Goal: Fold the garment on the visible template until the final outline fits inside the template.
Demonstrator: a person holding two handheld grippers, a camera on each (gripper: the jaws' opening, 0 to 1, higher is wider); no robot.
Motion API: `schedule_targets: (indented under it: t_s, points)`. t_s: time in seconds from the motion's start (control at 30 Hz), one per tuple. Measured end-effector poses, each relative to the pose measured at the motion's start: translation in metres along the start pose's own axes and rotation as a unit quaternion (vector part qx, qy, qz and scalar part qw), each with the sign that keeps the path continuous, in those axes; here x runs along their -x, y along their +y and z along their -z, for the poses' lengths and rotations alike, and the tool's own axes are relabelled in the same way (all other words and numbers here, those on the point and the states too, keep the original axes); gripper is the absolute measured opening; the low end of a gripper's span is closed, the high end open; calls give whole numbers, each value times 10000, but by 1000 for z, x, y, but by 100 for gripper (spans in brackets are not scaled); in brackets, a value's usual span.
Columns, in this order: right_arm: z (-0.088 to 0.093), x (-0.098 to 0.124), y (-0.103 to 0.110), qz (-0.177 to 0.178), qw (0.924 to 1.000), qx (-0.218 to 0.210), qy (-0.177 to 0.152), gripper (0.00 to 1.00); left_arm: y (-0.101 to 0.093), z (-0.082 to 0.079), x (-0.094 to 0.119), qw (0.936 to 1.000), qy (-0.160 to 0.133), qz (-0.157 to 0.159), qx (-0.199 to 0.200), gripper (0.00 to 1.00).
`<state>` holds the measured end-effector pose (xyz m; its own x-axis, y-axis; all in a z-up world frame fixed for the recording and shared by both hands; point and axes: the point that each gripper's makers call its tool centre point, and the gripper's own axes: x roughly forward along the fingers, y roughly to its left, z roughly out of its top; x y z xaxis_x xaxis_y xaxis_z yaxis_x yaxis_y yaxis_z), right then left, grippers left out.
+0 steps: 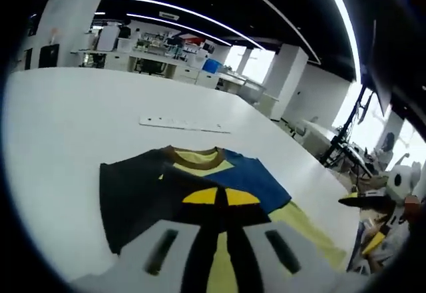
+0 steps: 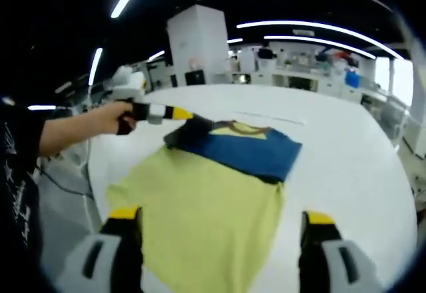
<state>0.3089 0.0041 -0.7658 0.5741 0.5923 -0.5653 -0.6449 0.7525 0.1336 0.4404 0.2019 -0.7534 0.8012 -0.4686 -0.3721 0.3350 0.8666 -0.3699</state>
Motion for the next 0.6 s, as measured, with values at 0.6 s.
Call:
schedule_targets:
  t_s: [0.6]
  points:
    - [0, -5, 3, -36, 10000, -33, 43, 99, -18, 51, -12, 9961, 749, 269, -370, 0]
